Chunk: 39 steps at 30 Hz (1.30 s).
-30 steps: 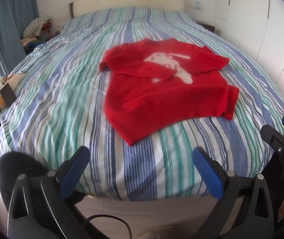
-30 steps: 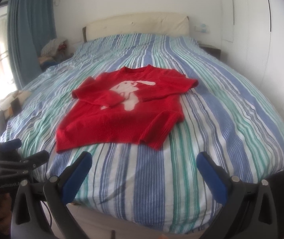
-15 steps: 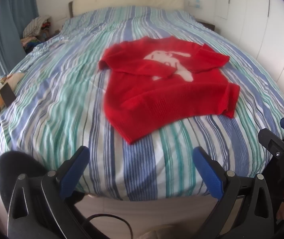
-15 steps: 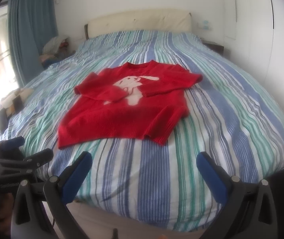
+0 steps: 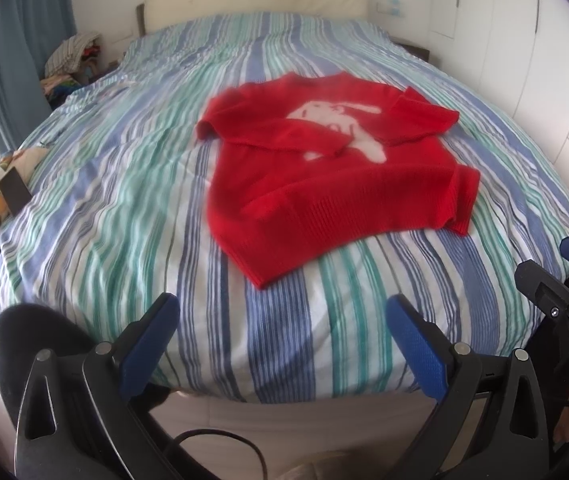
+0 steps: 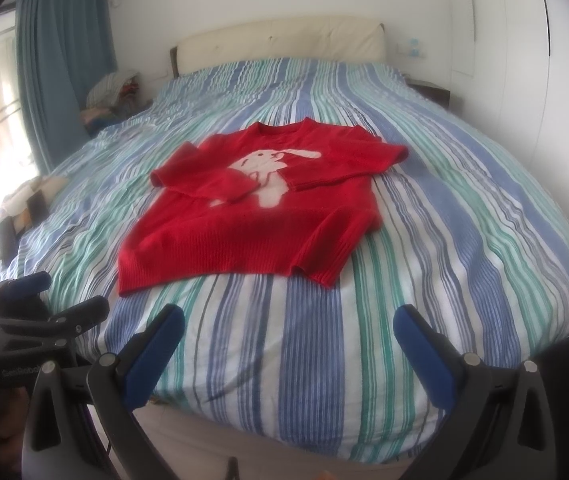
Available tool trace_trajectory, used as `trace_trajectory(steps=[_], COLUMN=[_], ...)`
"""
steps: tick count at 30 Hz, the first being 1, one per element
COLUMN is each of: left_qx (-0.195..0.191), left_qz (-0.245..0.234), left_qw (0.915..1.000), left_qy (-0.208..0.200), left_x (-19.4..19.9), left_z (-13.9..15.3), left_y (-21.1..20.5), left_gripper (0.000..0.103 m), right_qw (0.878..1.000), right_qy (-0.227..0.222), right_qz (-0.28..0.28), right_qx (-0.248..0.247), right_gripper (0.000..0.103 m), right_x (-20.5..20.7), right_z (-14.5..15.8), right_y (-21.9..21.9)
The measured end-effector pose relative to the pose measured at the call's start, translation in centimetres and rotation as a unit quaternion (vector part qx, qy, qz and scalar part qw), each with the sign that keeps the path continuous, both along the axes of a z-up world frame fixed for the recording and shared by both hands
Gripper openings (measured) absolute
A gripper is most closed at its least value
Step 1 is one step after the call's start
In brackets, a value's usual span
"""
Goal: Fold small clothes
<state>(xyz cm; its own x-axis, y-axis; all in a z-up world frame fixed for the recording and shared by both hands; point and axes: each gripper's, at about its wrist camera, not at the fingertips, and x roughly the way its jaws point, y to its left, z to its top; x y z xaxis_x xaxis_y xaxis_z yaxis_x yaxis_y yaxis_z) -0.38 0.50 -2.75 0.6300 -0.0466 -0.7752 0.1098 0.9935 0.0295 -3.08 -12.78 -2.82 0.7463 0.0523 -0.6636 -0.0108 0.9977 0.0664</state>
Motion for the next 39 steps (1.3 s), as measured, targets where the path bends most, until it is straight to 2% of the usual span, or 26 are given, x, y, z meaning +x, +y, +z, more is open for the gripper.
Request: trace_trajectory(steps=[39], left_qx=[0.001], left_qz=[-0.004], left_qw=[0.9999], left_qy=[0.012], left_x=[0.27], left_z=[-0.86], left_y=[0.33], left_gripper=[0.103], right_qw=[1.0], right_qy=[0.008], right_qz=[0.004], right_qx=[0.001], right_gripper=[0.103], right_x=[-0.12], right_z=[-0.84], right_y=[0.36])
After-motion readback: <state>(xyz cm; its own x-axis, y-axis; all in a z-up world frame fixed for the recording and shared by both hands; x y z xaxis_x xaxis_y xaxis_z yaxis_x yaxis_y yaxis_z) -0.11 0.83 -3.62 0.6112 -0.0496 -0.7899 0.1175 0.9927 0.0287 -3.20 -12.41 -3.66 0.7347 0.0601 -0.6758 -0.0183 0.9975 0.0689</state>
